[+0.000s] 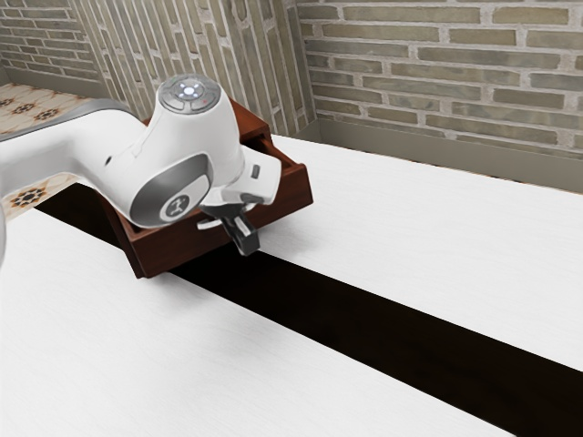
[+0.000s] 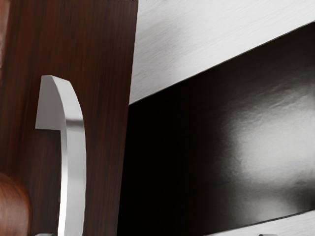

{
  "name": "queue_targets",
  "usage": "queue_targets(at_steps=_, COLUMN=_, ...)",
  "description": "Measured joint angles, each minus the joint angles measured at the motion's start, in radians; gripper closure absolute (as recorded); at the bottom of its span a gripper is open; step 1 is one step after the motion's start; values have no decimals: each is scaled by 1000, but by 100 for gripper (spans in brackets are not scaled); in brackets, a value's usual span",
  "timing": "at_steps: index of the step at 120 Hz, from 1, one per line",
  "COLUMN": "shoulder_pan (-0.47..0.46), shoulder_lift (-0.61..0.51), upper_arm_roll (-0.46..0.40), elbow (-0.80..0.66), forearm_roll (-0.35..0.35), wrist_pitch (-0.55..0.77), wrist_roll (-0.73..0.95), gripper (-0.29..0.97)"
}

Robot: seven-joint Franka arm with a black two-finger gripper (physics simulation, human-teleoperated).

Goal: Pull the drawer handle with one arm to open the drawer

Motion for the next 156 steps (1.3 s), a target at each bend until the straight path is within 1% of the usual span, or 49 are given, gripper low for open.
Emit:
queue_targets(at_steps=26, shoulder_pan=-14, shoulder_lift=-6, upper_arm_roll=-1, elbow=-10, forearm_roll=6, wrist_pitch=-5, wrist_roll=-34, gripper=15)
queue_targets(at_steps=78, shoulder_pan=-29, shoulder_lift=-18, upper_arm_roll=3, elbow=-14, forearm_roll=7, wrist_pitch=-9, wrist_roll=-79, gripper=17)
queue_targets(at_steps=106, shoulder_pan=-36, shoulder_lift=-39, upper_arm_roll=3, elbow=-25, forearm_roll=7, wrist_pitch=-9, wrist_roll=-93, gripper=8)
queue_targets(at_steps=115, shoulder_pan=-48, shoulder_lift=-64, upper_arm_roll=17, elbow=-27, forearm_roll=20, wrist_pitch=-11, wrist_roll=-96, gripper=7)
queue_targets(at_steps=129, shoulder_pan=-22, shoulder_lift=-93, upper_arm_roll=20, elbow=-15, forearm_roll=33, wrist_pitch=-22, wrist_roll=-101, gripper=5)
queue_targets(at_steps=143, shoulder_pan=-11, shoulder_lift=-99, upper_arm_roll=16, elbow=80, forearm_roll=-9, wrist_pitch=-61, wrist_roll=-110, gripper=4)
queue_targets(at_steps=156, shoulder_pan=-20, shoulder_lift=-99, upper_arm_roll=19, elbow=105, forearm_roll=-51, wrist_pitch=-91, wrist_roll=-118, gripper=3)
